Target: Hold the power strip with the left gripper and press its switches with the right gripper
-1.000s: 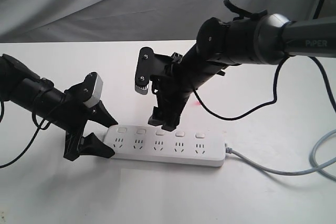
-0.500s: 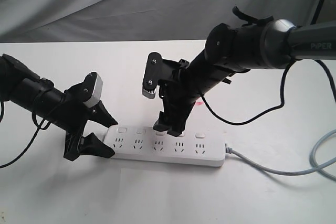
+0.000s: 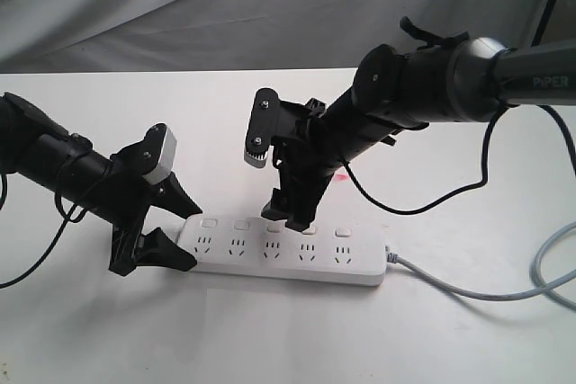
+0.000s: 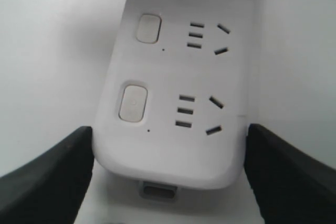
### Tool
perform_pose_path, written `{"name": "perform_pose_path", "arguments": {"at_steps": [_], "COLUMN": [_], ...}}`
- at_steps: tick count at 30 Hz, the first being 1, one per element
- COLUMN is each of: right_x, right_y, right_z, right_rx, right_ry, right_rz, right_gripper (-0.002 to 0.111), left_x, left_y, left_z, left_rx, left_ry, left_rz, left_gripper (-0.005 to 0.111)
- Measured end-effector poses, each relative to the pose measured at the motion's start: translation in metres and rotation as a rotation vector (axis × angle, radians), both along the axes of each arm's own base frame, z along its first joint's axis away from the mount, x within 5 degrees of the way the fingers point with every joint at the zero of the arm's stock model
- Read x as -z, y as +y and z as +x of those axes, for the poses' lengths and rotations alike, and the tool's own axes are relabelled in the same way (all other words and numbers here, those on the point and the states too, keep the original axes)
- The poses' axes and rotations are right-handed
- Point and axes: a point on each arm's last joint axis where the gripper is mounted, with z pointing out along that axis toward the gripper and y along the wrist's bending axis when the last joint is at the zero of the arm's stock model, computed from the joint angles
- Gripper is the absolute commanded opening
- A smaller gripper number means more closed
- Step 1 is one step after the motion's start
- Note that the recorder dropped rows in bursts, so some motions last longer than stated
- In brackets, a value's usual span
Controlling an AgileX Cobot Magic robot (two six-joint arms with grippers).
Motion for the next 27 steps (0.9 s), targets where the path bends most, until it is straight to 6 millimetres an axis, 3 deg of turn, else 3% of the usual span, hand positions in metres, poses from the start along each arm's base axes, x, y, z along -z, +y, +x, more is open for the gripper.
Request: {"name": "perform_pose_path", "arguments": {"at_steps": [16, 27], "right_x": [0.023, 0.024], "right_y": [0.001, 0.000], "right_z": [0.004, 0.004], "right_rx": [0.018, 0.005], "right_ry": [0.037, 0.051], "right_rz": [-0.001, -0.030], "right_gripper": [0.079, 0.079], "left_x": [0.000, 0.000], "left_y": [0.000, 0.000], "left_z": [0.000, 0.000], "left_rx": [0.000, 0.000], "left_ry": [0.000, 0.000], "left_rz": [0.000, 0.000], "left_gripper": [0.056, 0.056]}}
